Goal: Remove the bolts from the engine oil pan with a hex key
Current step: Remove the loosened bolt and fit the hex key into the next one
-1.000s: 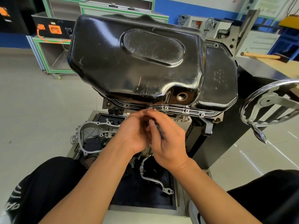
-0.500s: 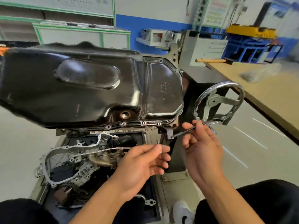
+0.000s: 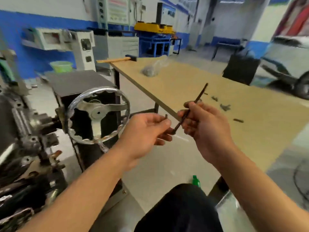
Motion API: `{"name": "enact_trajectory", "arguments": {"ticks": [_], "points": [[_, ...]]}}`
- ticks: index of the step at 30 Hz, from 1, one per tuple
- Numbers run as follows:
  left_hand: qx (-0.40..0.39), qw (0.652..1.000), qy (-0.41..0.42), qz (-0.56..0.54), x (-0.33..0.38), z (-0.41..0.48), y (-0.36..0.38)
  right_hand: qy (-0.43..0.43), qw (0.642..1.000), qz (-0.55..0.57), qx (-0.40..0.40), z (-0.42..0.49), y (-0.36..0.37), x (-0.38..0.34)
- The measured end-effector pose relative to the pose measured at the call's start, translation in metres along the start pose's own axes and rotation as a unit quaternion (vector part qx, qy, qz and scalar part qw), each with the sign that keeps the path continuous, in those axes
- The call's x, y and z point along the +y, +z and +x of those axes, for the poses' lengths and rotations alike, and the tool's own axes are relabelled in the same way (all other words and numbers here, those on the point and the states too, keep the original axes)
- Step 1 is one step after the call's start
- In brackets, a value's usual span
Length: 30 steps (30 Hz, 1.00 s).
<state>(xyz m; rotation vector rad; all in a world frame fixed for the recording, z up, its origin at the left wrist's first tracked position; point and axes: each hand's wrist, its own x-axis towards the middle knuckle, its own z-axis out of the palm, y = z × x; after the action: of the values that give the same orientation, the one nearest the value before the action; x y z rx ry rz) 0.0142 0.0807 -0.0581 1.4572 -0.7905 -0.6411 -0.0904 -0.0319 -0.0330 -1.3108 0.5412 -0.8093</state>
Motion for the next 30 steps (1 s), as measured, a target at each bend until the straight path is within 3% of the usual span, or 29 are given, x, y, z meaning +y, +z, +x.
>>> {"name": "enact_trajectory", "arguments": {"ticks": [4,8,11,19,25,27,30], "points": [[-0.028,0.985,0.043,0.167,0.002,0.077,0.073,0.016,0.996,-0.06,0.071,0.032,-0.081,-0.015],[-0.087,0.917,0.12,0.37,-0.008,0.129,0.141,0.032,0.987,-0.04,0.151,0.038,-0.156,-0.011],[-0.096,0.889,0.151,0.422,-0.012,0.154,0.177,0.031,0.981,-0.071,0.175,0.046,-0.189,-0.004],[-0.068,0.924,0.118,0.358,-0.023,0.181,0.187,0.035,0.966,-0.143,0.214,0.085,-0.198,0.006],[-0.049,0.982,0.069,0.172,-0.025,0.115,0.121,0.017,0.967,-0.097,0.236,0.065,-0.182,0.004],[-0.043,0.988,0.051,0.136,-0.029,0.077,0.081,0.011,0.974,-0.104,0.2,0.05,-0.151,0.007],[-0.022,0.988,0.038,0.145,-0.036,0.016,0.025,-0.017,0.988,-0.143,0.052,0.021,-0.075,0.019]]}}
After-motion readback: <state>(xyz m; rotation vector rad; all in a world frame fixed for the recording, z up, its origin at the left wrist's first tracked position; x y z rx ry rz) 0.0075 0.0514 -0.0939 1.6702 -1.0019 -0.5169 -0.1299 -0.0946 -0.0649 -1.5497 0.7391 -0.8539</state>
